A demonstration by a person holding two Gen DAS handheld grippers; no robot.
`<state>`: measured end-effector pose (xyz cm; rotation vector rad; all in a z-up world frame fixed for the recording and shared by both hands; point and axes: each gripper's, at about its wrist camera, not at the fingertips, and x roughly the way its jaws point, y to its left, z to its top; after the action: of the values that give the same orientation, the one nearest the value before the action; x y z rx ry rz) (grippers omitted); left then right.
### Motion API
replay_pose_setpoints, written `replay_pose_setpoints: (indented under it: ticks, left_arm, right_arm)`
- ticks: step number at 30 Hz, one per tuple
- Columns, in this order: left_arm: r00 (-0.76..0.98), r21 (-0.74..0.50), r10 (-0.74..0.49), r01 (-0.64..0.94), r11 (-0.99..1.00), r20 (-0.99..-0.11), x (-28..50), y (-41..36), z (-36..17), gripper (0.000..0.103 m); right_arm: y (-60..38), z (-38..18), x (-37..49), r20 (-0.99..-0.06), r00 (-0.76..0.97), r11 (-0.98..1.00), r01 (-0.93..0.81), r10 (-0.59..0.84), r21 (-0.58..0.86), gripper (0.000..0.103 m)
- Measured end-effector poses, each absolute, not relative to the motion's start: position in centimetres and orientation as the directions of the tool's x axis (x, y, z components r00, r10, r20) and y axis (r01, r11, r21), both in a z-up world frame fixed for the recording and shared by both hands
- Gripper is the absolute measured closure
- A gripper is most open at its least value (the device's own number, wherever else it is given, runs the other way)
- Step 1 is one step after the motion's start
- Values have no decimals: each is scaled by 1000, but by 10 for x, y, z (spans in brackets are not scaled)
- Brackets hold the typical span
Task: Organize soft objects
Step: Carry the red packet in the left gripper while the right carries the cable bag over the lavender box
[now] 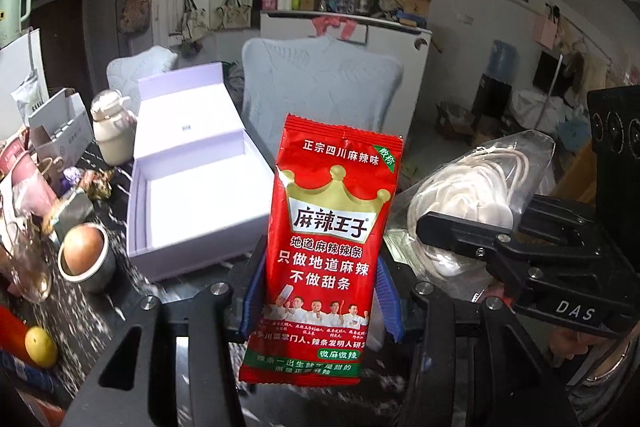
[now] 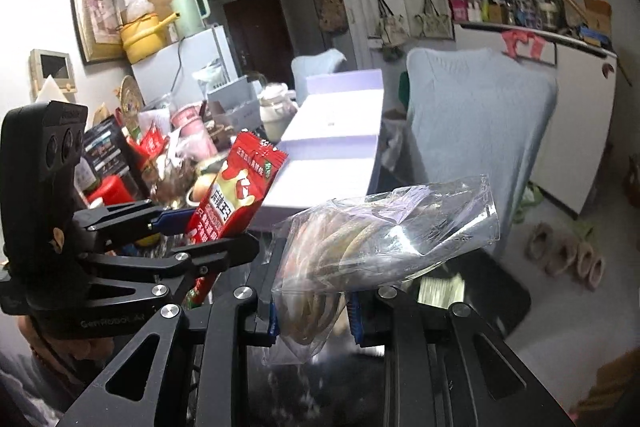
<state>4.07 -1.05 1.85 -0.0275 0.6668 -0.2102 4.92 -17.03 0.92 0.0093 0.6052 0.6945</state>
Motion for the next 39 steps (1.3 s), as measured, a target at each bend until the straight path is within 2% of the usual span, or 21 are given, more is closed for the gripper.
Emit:
replay_pose_setpoints:
  ticks: [14, 21, 28, 33, 39]
  left_arm:
    - [832, -43, -53, 35, 998, -552, 129, 48, 38, 55]
    - [833, -25, -7, -8, 1000, -554, 175, 76, 35, 55]
    - [805, -30, 37, -68, 997, -593, 221, 107, 24, 55]
    - [770, 4, 115, -144, 990, -627, 252, 129, 3, 55]
    - [719, 14, 140, -178, 984, -681, 283, 148, -25, 55]
  right_arm:
    - [-116, 40, 140, -478, 596, 730, -666, 645, 154, 78]
    - [-79, 42, 185, -503, 571, 711, -691, 649, 133, 78]
    - [-41, 36, 236, -549, 542, 700, -704, 636, 116, 77]
    - [-16, 25, 271, -595, 509, 692, -713, 622, 114, 77]
    - [13, -1, 302, -667, 478, 688, -722, 572, 73, 77]
